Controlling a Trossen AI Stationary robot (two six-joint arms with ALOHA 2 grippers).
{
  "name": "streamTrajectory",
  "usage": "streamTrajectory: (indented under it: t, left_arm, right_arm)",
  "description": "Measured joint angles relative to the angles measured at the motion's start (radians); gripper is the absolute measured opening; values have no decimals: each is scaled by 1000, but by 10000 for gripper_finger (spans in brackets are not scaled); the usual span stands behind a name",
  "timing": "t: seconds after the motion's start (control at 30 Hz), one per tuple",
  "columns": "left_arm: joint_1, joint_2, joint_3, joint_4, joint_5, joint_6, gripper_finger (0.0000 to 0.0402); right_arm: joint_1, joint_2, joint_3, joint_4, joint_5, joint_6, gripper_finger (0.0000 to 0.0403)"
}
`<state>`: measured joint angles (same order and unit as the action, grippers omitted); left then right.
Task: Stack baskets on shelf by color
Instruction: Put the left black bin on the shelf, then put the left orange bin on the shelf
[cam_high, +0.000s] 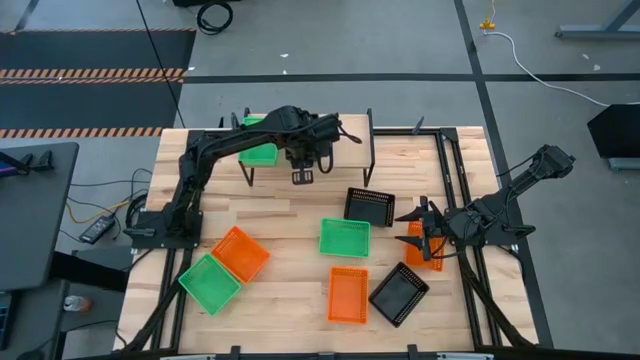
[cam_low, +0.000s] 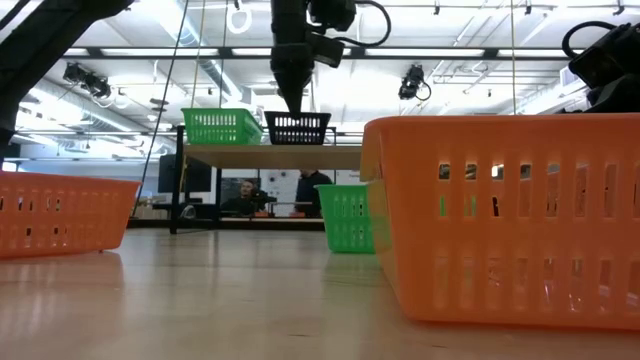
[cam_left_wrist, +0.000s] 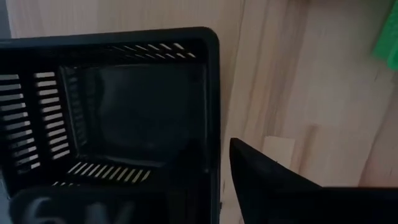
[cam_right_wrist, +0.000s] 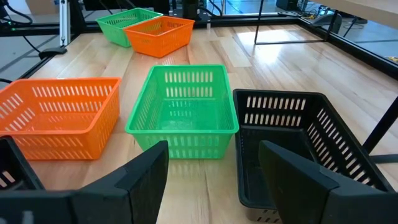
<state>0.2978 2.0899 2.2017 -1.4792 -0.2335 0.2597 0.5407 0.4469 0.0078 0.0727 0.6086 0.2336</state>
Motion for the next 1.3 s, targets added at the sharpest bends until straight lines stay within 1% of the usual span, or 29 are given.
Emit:
streamTrajectory:
  t: [0.2,0.43,0.77,0.9,1.0,1.07,1.2,1.3]
  left_arm:
    - [-17,0,0,0,-57,40,94]
    - [-45,-7,1,-5,-62,40,103]
    - [-89,-87,1,14,-120,-4,106]
    - [-120,-115,1,12,-128,-115,106]
    - [-163,-124,1,-18,-94,-221,106]
    - [-208,-123,1,-24,-69,-271,106]
    - [-311,-112,0,-38,-64,-343,107]
    - [-385,-98,1,-65,-62,-453,107]
  right_arm:
    - [0,0,0,0,0,0,256]
    - [0,0,0,0,0,0,256]
    - [0,0,0,0,0,0,256]
    - [0,0,0,0,0,0,256]
    - [0,0,0,0,0,0,256]
    - [0,0,0,0,0,0,256]
    - [0,0,0,0,0,8,256]
    - [0,5,0,-1,-1,25,256]
